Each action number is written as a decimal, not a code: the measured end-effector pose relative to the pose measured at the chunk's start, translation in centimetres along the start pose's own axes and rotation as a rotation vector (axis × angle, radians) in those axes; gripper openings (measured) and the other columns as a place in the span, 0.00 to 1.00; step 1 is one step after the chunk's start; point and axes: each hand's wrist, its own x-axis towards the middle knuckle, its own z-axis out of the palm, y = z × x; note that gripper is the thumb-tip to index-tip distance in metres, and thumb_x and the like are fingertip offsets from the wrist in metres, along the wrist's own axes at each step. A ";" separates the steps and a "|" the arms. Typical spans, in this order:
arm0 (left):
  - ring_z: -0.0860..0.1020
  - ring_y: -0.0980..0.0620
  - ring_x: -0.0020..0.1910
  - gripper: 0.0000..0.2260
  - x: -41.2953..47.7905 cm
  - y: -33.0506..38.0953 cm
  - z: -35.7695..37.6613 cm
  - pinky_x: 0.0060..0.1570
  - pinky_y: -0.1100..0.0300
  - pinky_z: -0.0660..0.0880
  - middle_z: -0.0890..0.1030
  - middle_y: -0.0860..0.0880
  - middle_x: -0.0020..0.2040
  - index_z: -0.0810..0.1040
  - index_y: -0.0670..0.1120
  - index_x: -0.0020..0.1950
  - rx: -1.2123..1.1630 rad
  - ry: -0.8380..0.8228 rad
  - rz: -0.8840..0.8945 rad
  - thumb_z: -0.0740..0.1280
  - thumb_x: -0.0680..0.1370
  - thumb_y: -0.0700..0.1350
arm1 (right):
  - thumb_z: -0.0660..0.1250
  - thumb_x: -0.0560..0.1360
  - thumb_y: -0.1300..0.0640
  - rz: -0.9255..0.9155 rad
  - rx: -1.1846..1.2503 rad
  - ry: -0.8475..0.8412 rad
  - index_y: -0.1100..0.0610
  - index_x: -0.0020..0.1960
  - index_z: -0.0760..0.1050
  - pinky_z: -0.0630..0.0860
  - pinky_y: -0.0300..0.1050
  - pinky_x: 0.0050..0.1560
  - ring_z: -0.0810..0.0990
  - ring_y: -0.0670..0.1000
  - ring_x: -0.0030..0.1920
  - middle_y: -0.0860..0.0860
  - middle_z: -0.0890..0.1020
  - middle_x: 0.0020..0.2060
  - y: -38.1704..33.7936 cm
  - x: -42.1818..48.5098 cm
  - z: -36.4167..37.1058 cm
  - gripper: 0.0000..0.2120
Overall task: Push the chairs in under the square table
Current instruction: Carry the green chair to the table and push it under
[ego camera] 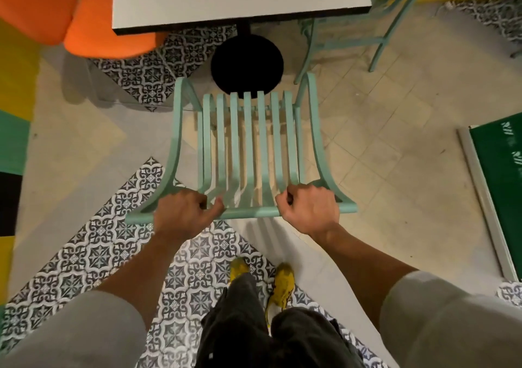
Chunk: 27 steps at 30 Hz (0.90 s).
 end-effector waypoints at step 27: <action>0.70 0.50 0.19 0.28 18.6 -5.1 -2.0 0.24 0.60 0.74 0.69 0.53 0.22 0.82 0.52 0.32 0.097 -0.015 -0.043 0.59 0.80 0.70 | 0.60 0.79 0.41 0.023 -0.006 0.030 0.51 0.33 0.73 0.77 0.41 0.29 0.74 0.51 0.23 0.47 0.74 0.25 0.1 19.1 -1.8 0.20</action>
